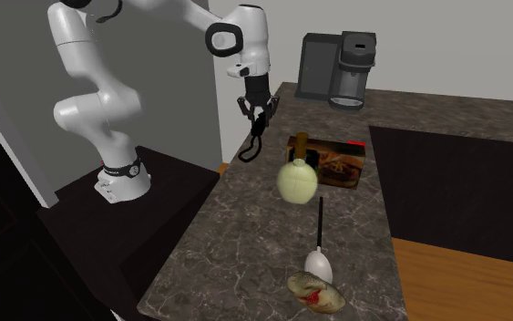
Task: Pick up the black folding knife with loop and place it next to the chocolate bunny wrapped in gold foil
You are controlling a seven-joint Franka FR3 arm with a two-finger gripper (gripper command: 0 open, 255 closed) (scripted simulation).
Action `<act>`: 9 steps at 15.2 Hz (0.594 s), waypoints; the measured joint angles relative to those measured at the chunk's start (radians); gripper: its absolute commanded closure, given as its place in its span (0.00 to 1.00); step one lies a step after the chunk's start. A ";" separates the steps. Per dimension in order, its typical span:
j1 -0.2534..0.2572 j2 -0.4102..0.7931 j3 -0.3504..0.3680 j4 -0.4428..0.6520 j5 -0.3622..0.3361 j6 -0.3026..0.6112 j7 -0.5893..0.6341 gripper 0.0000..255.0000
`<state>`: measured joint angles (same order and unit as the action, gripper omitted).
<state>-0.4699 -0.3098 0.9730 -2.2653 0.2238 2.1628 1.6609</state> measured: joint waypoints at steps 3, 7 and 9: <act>-0.008 -0.017 -0.066 -0.033 0.011 0.009 -0.083 1.00; -0.041 -0.009 -0.140 -0.049 -0.001 0.020 -0.185 1.00; -0.055 -0.011 -0.180 -0.063 -0.003 0.026 -0.241 1.00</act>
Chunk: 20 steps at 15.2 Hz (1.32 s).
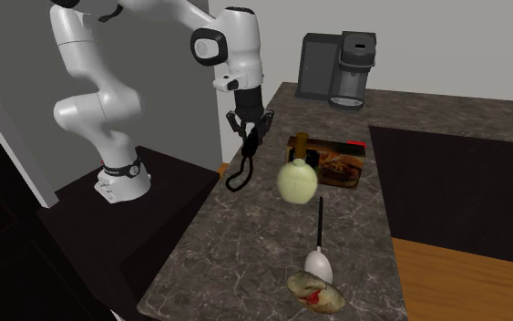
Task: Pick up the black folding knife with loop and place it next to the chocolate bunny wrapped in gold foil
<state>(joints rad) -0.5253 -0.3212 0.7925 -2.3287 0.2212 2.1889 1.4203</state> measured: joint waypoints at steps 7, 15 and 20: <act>-0.076 0.057 -0.097 0.011 -0.048 0.023 -0.143 1.00; -0.173 0.164 -0.196 0.097 -0.123 0.020 -0.290 1.00; -0.228 0.266 -0.243 0.188 -0.183 0.015 -0.357 1.00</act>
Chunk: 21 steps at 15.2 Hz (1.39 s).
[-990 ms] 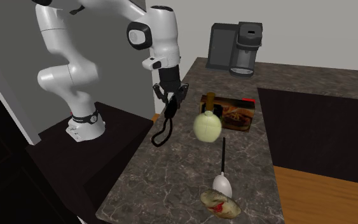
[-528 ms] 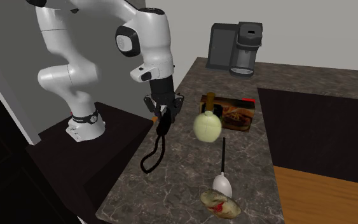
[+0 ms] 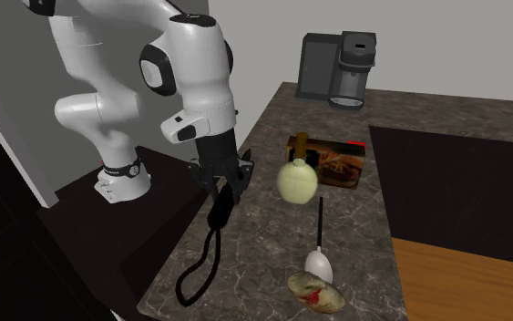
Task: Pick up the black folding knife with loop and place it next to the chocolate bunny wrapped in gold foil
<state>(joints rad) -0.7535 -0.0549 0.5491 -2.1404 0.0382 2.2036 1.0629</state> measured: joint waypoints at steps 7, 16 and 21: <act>-0.028 0.092 -0.027 0.036 -0.052 0.042 -0.030 1.00; -0.022 0.158 -0.031 -0.020 -0.099 0.155 0.002 1.00; -0.016 0.204 -0.039 -0.045 -0.135 0.218 0.025 1.00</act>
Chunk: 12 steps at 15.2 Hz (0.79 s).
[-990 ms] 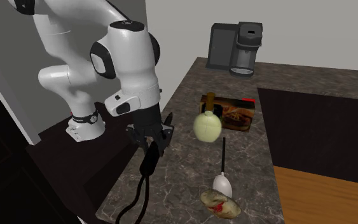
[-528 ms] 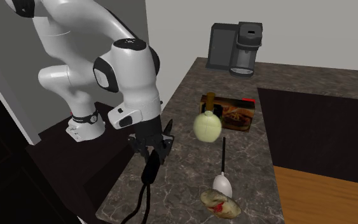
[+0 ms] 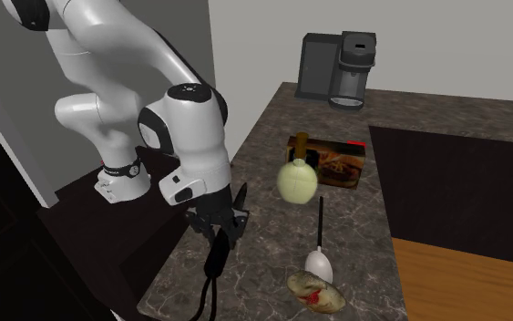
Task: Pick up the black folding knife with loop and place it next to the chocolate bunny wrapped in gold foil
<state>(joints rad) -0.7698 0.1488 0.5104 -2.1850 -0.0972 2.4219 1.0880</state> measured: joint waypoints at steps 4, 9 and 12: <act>0.008 0.042 -0.010 -0.013 -0.035 0.049 0.024 1.00; 0.022 0.090 -0.025 -0.027 -0.078 0.104 0.056 1.00; 0.032 0.126 -0.039 -0.028 -0.108 0.137 0.076 1.00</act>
<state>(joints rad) -0.7374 0.2744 0.4714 -2.2129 -0.2055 2.5586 1.1643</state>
